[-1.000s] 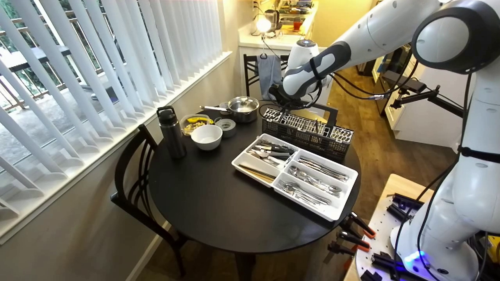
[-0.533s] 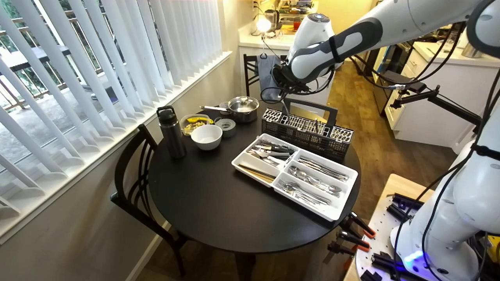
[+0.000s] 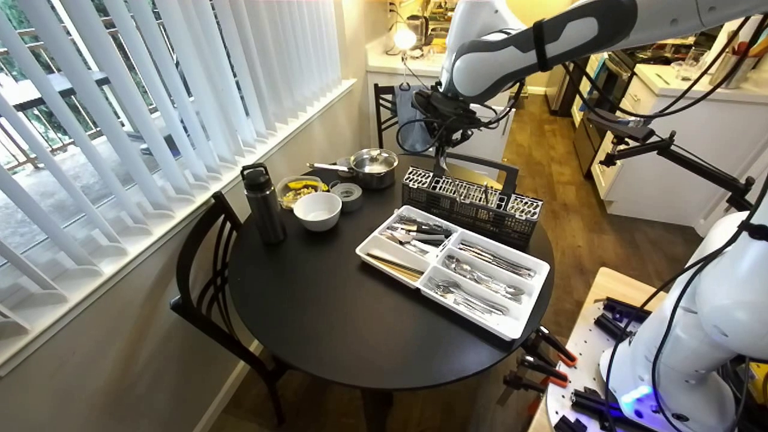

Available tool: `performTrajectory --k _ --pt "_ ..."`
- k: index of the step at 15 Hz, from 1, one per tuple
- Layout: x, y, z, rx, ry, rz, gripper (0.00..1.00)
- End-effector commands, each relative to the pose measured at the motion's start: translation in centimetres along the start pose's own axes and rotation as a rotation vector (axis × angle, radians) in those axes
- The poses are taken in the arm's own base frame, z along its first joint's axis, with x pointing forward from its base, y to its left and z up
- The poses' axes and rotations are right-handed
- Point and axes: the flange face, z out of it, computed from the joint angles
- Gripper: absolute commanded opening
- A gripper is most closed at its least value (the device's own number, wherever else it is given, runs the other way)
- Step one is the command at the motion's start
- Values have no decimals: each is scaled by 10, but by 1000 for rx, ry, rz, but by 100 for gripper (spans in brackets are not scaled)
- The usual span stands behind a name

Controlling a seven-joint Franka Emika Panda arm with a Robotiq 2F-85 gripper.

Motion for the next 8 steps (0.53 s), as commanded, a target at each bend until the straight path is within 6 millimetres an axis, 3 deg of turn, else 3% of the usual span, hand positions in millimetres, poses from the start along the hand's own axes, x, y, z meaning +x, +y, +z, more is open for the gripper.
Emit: performTrajectory --k 1,4,8 --pt "-30 0 2 -170 -10 38 4" --pt "-53 -4 25 -223 -13 -9 4" --pt "-57 -8 76 -268 -5 -70 3"
